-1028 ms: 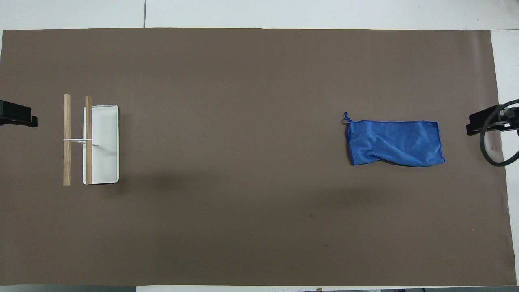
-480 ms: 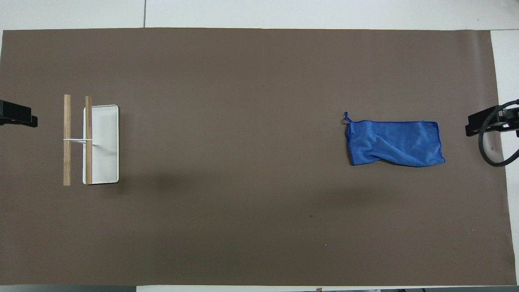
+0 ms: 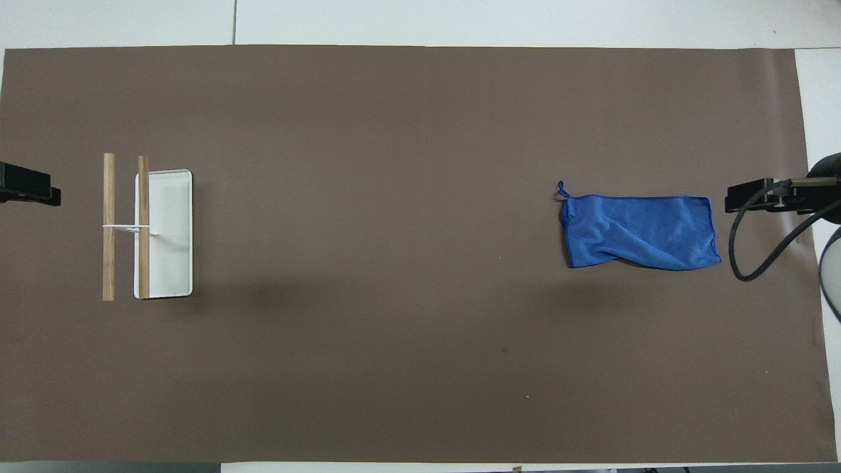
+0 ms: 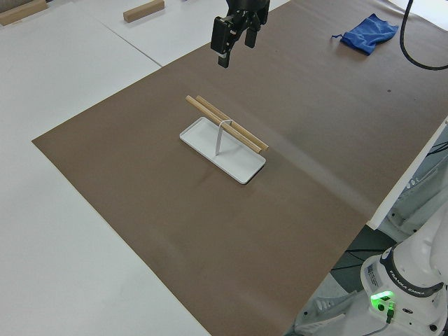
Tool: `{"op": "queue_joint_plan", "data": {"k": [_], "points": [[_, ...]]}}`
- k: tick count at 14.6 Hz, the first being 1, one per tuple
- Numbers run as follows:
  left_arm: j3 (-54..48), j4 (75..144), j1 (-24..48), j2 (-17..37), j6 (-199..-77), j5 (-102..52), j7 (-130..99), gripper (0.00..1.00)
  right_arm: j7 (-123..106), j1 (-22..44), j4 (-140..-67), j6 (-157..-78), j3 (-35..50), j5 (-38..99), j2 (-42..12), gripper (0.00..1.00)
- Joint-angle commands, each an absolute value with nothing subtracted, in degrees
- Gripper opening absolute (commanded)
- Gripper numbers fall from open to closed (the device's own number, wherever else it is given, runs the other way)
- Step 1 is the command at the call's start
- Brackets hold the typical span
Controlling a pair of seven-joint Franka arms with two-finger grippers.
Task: Right arm passes towel to left arm to hang
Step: 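Reach the right gripper down to the blue towel and grasp it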
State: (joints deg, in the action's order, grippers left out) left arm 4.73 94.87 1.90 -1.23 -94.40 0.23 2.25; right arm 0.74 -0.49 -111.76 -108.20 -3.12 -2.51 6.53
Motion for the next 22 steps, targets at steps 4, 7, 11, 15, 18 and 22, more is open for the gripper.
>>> {"op": "queue_joint_plan", "data": {"k": [4,7,11,15,18,22], "points": [[4.83,96.06,1.93,-2.37,-94.75,-0.35,2.99,1.0,-1.05,-1.5,-125.13,-129.77,-2.46,-1.23,1.06,1.0],[4.75,96.06,1.93,-2.37,-94.75,-0.35,2.99,1.0,-2.54,-1.32,-130.94,-139.11,-2.46,-1.14,-0.87,1.0],[4.83,96.06,1.93,-2.37,-94.75,-0.35,2.99,1.0,-4.74,-1.67,-132.1,-143.77,-2.37,-0.97,-4.82,1.0],[4.75,96.07,2.02,-2.46,-94.13,-0.35,2.99,1.0,-9.47,-2.72,-131.92,-147.56,-2.37,4.55,-9.31,1.0],[4.75,96.15,2.02,-2.46,-94.13,-0.35,2.99,1.0,-14.14,-3.34,-131.84,-147.48,-2.46,7.56,-9.76,0.83],[4.75,96.07,1.93,-2.55,-94.13,-0.35,2.9,1.0,-14.95,-3.25,-131.23,-145.55,-2.46,7.56,-9.75,0.0]]}}
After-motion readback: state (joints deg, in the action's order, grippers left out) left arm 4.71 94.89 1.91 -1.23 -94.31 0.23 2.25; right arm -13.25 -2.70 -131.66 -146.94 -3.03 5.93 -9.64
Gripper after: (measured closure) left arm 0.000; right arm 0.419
